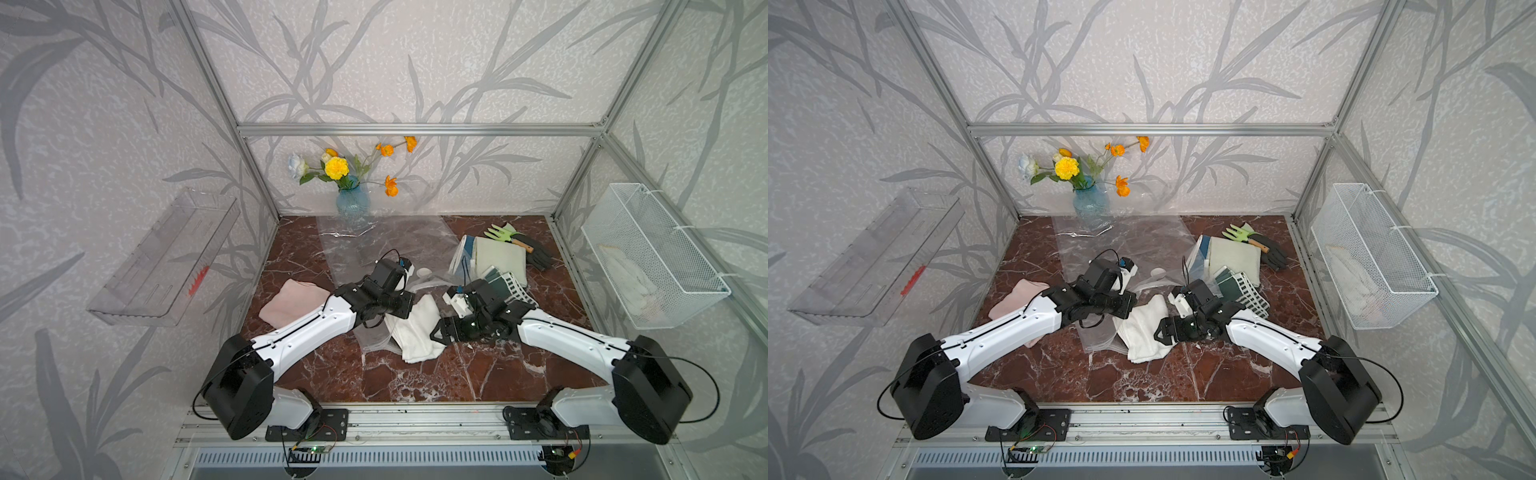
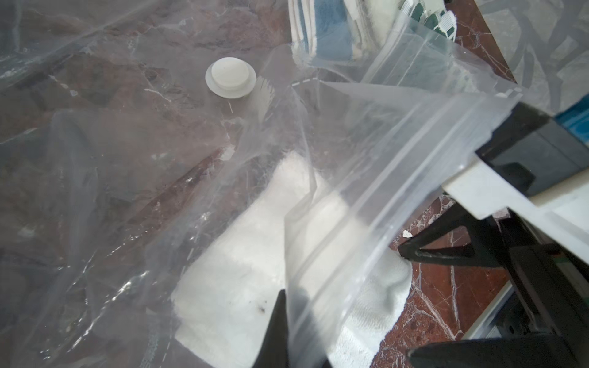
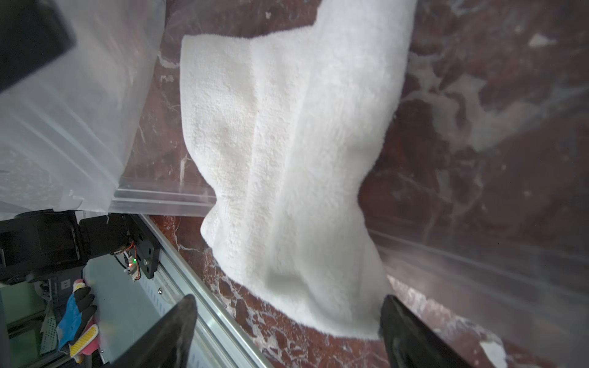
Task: Place the folded towel into the vacuum bag
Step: Place the towel in the vacuum bag.
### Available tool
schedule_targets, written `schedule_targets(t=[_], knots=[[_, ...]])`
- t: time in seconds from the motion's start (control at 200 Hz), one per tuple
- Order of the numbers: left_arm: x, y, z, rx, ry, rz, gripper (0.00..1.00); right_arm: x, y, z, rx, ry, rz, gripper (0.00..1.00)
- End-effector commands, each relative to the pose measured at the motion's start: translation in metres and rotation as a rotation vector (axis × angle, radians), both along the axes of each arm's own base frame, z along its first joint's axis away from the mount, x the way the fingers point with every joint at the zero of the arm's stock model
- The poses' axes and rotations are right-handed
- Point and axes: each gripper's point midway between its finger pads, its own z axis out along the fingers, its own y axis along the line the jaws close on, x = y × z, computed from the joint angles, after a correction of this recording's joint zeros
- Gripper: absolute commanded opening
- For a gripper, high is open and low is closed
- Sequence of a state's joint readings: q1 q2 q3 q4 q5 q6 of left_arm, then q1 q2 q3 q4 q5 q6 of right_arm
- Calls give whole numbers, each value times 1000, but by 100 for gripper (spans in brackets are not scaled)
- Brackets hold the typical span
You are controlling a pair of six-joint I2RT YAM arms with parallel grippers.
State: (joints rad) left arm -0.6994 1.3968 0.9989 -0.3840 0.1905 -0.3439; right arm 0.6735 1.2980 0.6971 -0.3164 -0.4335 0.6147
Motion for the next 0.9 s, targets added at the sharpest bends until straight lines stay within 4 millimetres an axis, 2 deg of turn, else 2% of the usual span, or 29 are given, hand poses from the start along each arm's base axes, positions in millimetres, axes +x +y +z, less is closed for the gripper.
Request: schedule_targets(t=[0.0, 0.075, 0.2, 0.28, 0.33, 0.415, 0.495, 0.58, 0.655, 0.775, 0.865, 0.895], knots=[[-3, -13, 15, -75, -14, -18, 0, -8, -10, -12, 38, 151, -245, 71], [-5, -20, 14, -89, -4, -37, 0, -2, -6, -15, 63, 154, -313, 68], [-9, -21, 10, -79, 7, -56, 0, 11, 4, -36, 77, 185, -397, 66], [-11, -21, 7, -78, 9, -65, 0, 23, 21, -44, 145, 183, -436, 54], [-13, -21, 5, -77, 12, -76, 0, 29, 35, -40, 202, 180, -443, 43], [-15, -22, 0, -69, 22, -93, 0, 38, 59, -23, 259, 153, -414, 29], [-17, -23, -5, -66, 31, -108, 0, 47, 69, -10, 249, 131, -403, 20], [-18, -23, -11, -62, 40, -115, 0, 61, 77, 1, 265, 106, -407, 16], [-18, -21, -16, -48, 44, -116, 0, 73, 84, 2, 282, 110, -406, 13], [-19, -20, -22, -35, 48, -119, 0, 89, 91, 14, 311, 64, -411, 12], [-18, -24, -24, -47, 52, -127, 0, 96, 97, 1, 273, 70, -404, 12], [-17, -25, -24, -50, 52, -131, 0, 95, 96, -18, 239, 91, -402, 13]])
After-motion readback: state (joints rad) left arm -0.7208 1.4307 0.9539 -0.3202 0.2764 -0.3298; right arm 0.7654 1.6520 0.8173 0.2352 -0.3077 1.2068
